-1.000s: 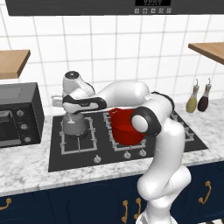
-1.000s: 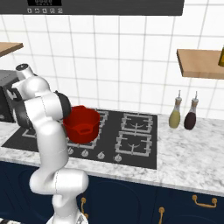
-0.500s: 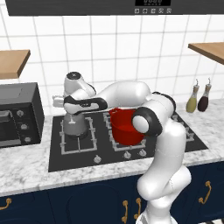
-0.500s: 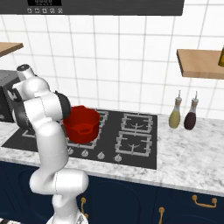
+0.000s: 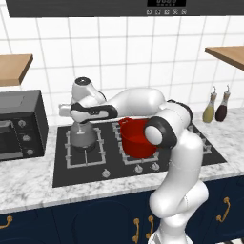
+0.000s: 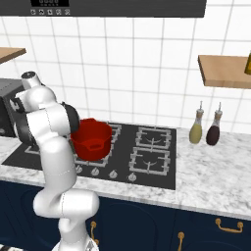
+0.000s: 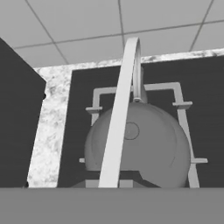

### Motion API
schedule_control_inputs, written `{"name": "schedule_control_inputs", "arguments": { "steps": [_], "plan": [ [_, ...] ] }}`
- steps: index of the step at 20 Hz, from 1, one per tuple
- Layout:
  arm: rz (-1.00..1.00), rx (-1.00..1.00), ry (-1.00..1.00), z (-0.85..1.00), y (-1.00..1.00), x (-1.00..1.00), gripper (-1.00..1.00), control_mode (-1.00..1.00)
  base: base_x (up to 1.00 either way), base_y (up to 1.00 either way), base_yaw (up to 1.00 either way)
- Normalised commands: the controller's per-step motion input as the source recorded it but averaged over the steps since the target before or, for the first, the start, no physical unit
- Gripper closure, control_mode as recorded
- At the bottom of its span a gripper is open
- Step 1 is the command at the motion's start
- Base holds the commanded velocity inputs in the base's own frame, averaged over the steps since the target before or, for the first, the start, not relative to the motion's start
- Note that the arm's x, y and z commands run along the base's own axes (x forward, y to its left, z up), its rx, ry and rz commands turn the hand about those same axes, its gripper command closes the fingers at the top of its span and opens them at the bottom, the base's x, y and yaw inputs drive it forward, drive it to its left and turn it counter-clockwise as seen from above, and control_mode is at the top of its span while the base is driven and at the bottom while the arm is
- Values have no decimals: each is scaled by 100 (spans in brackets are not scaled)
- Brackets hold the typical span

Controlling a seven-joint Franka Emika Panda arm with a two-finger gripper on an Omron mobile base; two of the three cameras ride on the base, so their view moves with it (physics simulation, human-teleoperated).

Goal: Pick the kettle from the counter and place it on a stove burner. Then turn the burner on.

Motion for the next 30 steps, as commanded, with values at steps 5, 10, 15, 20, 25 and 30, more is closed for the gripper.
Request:
{"name": "schedule_control_inputs", "arguments": {
  "steps": [5, 10, 15, 20, 25, 30],
  "plan": [
    [9, -1, 2, -22, -17, 0, 100, -100, 0, 0, 0],
    [10, -5, 0, -48, -2, 0, -100, -100, 0, 0, 0],
    [7, -5, 0, -36, 0, -1, -100, -100, 0, 0, 0],
    [4, -1, 0, -11, -12, -20, -100, -100, 0, 0, 0],
    [3, -1, 0, -19, -35, -39, -100, -100, 0, 0, 0],
    [3, 0, 0, -7, -30, -45, -100, -100, 0, 0, 0]
  ]
}}
